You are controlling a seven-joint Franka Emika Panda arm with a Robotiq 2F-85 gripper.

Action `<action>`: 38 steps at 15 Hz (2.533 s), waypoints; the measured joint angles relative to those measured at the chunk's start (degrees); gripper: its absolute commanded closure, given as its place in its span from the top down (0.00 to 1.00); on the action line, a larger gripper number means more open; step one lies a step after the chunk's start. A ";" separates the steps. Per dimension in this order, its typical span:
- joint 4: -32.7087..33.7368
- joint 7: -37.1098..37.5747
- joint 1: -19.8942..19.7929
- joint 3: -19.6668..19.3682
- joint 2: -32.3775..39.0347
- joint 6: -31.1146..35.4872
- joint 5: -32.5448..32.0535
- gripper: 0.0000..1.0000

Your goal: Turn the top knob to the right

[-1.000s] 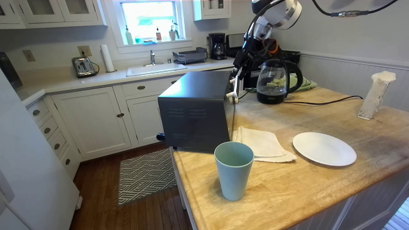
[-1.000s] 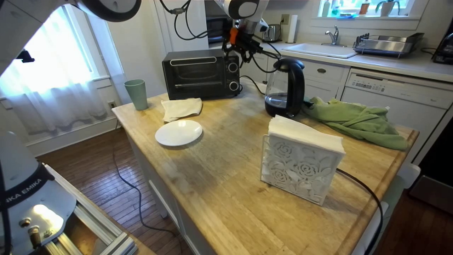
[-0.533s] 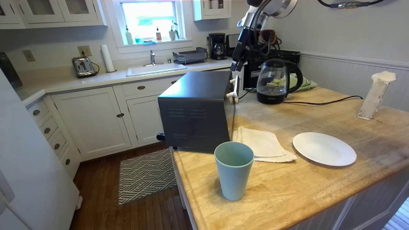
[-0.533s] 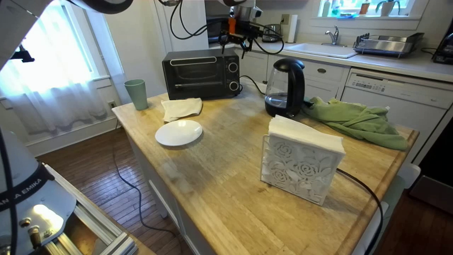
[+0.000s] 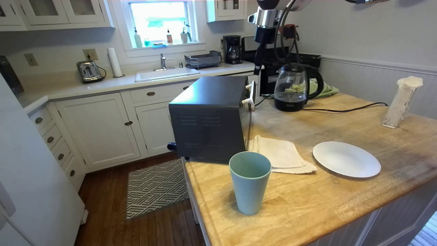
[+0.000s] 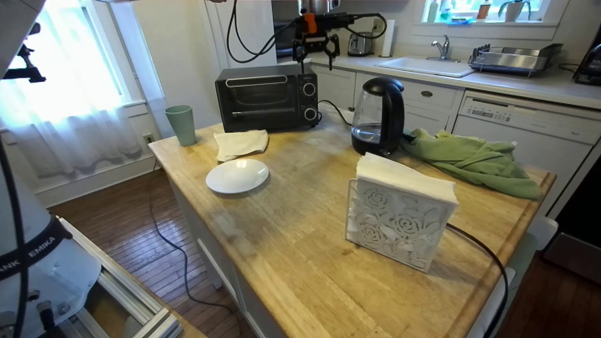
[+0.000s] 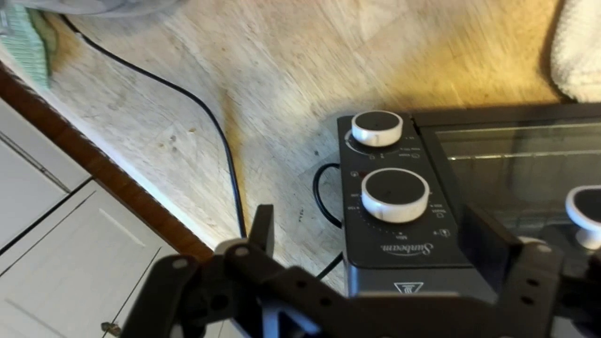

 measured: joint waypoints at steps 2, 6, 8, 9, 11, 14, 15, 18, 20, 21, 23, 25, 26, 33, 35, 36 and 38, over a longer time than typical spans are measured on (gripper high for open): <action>-3.60 -0.67 1.11 -1.28 -1.62 4.39 -3.76 1.00; -12.74 2.72 4.07 -4.55 -5.07 15.92 -10.62 1.00; -15.07 3.69 4.69 -5.08 -6.36 17.05 -11.44 1.00; -15.64 3.78 4.71 -5.13 -6.82 17.20 -11.55 1.00; -16.12 3.95 4.71 -5.24 -7.25 17.32 -12.22 1.00; -17.17 6.08 5.37 -5.79 -7.21 19.21 -16.27 1.00; -17.97 7.15 5.77 -6.00 -7.25 19.88 -17.49 1.00; -20.75 9.68 6.95 -6.08 -7.69 20.37 -19.42 1.00; -22.62 12.31 7.70 -6.09 -8.23 20.39 -20.07 1.00; -23.57 13.76 8.01 -6.09 -8.62 20.72 -20.31 1.00; -25.46 16.55 8.46 -6.10 -9.41 21.96 -20.83 1.00; -27.06 20.04 8.90 -6.26 -10.05 22.76 -21.85 1.00; -27.83 21.56 9.13 -6.35 -10.40 23.08 -22.19 1.00; -31.86 27.62 9.80 -7.10 -12.19 26.07 -23.47 1.00; -32.64 27.61 9.70 -7.09 -12.27 27.33 -23.40 1.00; -32.97 27.60 9.64 -7.08 -12.28 27.95 -23.38 1.00; -33.72 27.42 9.39 -6.96 -12.28 29.53 -23.27 1.00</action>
